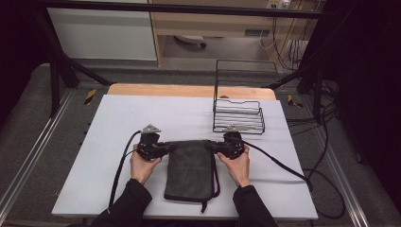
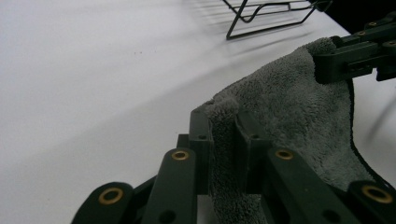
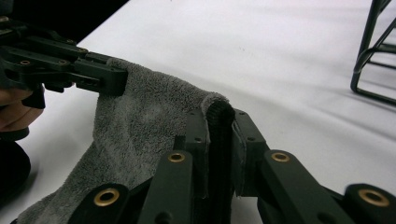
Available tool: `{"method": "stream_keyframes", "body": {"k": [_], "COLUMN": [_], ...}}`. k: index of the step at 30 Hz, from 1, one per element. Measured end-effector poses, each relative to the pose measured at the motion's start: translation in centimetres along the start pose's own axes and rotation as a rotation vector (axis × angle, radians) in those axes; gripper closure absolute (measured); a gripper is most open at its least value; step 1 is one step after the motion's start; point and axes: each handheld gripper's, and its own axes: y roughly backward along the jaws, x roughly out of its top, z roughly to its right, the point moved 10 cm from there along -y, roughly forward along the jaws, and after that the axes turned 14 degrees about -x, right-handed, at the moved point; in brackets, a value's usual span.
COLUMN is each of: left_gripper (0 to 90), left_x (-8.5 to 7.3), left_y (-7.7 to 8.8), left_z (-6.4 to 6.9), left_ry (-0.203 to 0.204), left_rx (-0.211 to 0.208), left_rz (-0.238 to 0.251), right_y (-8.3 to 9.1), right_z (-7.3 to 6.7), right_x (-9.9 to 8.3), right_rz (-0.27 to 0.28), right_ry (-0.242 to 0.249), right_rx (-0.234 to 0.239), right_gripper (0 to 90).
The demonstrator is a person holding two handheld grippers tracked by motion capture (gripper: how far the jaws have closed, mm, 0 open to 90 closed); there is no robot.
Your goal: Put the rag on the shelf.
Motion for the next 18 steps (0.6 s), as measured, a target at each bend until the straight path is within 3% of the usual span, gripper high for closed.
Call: {"method": "stream_keyframes", "body": {"k": [18], "left_gripper": [78.6], "left_x": [1.7], "left_y": [2.2], "left_z": [2.6], "left_ry": [-0.053], "left_rx": [-0.031], "left_rz": [0.114], "right_y": [3.1], "right_z": [-1.3], "right_x": [1.8], "right_rz": [0.137], "right_ry": [0.031], "right_rx": [0.003], "right_gripper": [79.9]}}
